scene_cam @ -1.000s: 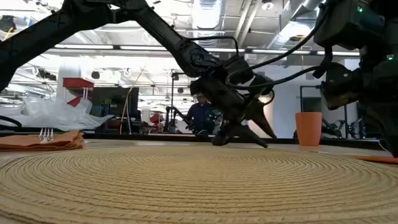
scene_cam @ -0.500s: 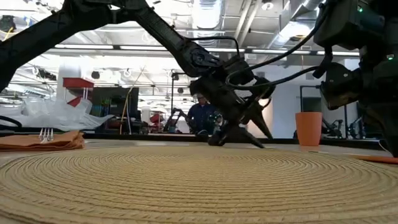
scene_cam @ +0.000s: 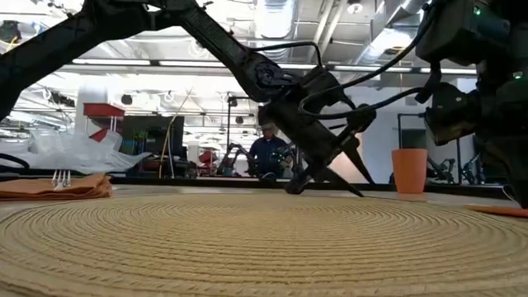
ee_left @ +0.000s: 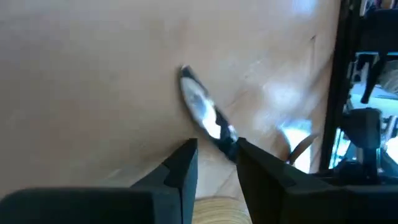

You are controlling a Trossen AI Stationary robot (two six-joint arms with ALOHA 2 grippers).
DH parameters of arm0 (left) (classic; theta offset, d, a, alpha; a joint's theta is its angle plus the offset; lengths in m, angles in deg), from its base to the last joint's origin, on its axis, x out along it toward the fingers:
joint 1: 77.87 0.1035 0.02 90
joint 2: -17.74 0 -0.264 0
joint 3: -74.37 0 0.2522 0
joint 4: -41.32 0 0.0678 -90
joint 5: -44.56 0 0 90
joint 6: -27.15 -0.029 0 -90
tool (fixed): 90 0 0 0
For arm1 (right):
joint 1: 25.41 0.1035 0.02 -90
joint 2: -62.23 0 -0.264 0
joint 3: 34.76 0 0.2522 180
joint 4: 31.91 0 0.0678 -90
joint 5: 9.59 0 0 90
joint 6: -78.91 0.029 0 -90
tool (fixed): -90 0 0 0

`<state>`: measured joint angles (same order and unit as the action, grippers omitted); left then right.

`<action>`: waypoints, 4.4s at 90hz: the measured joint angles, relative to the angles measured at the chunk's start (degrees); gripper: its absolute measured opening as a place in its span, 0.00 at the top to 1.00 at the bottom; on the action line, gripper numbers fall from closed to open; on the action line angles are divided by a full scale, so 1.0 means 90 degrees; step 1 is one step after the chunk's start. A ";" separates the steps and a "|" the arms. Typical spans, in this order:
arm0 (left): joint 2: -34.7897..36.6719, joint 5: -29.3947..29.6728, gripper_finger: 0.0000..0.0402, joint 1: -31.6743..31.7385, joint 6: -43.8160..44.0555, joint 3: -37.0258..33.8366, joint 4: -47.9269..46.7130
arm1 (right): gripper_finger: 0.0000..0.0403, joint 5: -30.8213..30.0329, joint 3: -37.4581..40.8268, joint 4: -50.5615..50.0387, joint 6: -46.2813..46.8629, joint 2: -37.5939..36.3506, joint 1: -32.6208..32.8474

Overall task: Set table place
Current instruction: Put the table knife on the placemat

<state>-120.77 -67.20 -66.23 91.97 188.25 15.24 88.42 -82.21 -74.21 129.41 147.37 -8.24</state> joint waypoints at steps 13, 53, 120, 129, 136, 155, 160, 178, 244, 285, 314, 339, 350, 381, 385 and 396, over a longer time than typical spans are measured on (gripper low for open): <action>0.0000 -0.0087 0.83 0.0000 -0.0078 -0.0002 -0.0017 | 1.00 -0.0012 0.0000 0.0005 0.0048 0.0000 0.0002; 0.0000 -0.0194 0.89 0.0007 -0.0294 -0.0012 0.0132 | 1.00 -0.1634 -0.0718 -0.0829 -0.0274 -0.0078 -0.0474; 0.0702 -0.0149 0.90 0.1145 -0.1686 -0.0029 0.0464 | 1.00 -0.2256 -0.1028 -0.1098 -0.0017 -0.0117 -0.1136; 0.0623 -0.0450 0.94 0.1331 -0.1969 -0.0048 0.0400 | 1.00 -0.2284 -0.1123 -0.0988 -0.0068 -0.0078 -0.1524; 0.0607 -0.0561 0.97 0.1282 -0.2217 -0.0030 0.0398 | 1.00 -0.2228 -0.1172 -0.1003 -0.0111 -0.0036 -0.1843; 0.0595 -0.0276 1.00 0.1003 -0.2722 -0.0024 -0.1132 | 1.00 -0.1848 -0.1322 -0.0846 -0.0324 -0.0026 -0.2454; 0.0595 -0.0233 1.00 0.0949 -0.3033 -0.0013 -0.1681 | 1.00 -0.1713 -0.1340 -0.0744 -0.0420 0.0068 -0.2497; 0.0756 -0.0366 1.00 0.0751 -0.3751 0.0001 -0.3031 | 1.00 -0.1140 -0.1371 -0.0401 -0.0739 0.0933 -0.2378; 0.2387 0.0848 1.00 0.0381 -0.5435 -0.0014 -0.5383 | 1.00 -0.1476 -0.2023 -0.0567 -0.1956 0.1010 -0.2073; 0.2365 0.0494 1.00 0.0040 -0.5763 -0.0591 -0.4685 | 1.00 -0.1083 -0.2033 -0.0303 -0.1744 0.0854 -0.1582; 0.2363 0.0447 1.00 0.0073 -0.5770 -0.0748 -0.4504 | 0.91 -0.0855 -0.2064 0.0278 -0.1433 0.1468 -0.1667; 0.2363 0.0454 1.00 0.0083 -0.5740 -0.0742 -0.4375 | 0.71 -0.0572 -0.2055 0.0321 -0.1253 0.1460 -0.2017; 0.2363 0.0456 1.00 0.0083 -0.5684 -0.0741 -0.4234 | 0.69 -0.0517 -0.2052 0.0335 -0.1257 0.1478 -0.2089; 0.2363 0.0464 1.00 0.0083 -0.5627 -0.0738 -0.3944 | 0.70 -0.1100 -0.2034 0.0106 -0.1382 0.1503 -0.2158; 0.2363 0.0463 1.00 0.0083 -0.5625 -0.0738 -0.3940 | 0.70 -0.1090 -0.2049 0.0085 -0.1397 0.1459 -0.2169; 0.2363 0.0463 1.00 0.0083 -0.5620 -0.0738 -0.3941 | 0.70 -0.1487 -0.2227 -0.0043 -0.1455 0.1362 -0.2077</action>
<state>-99.51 -63.03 -65.49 41.39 181.61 -20.23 75.04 -102.25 -74.59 116.31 159.63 -26.93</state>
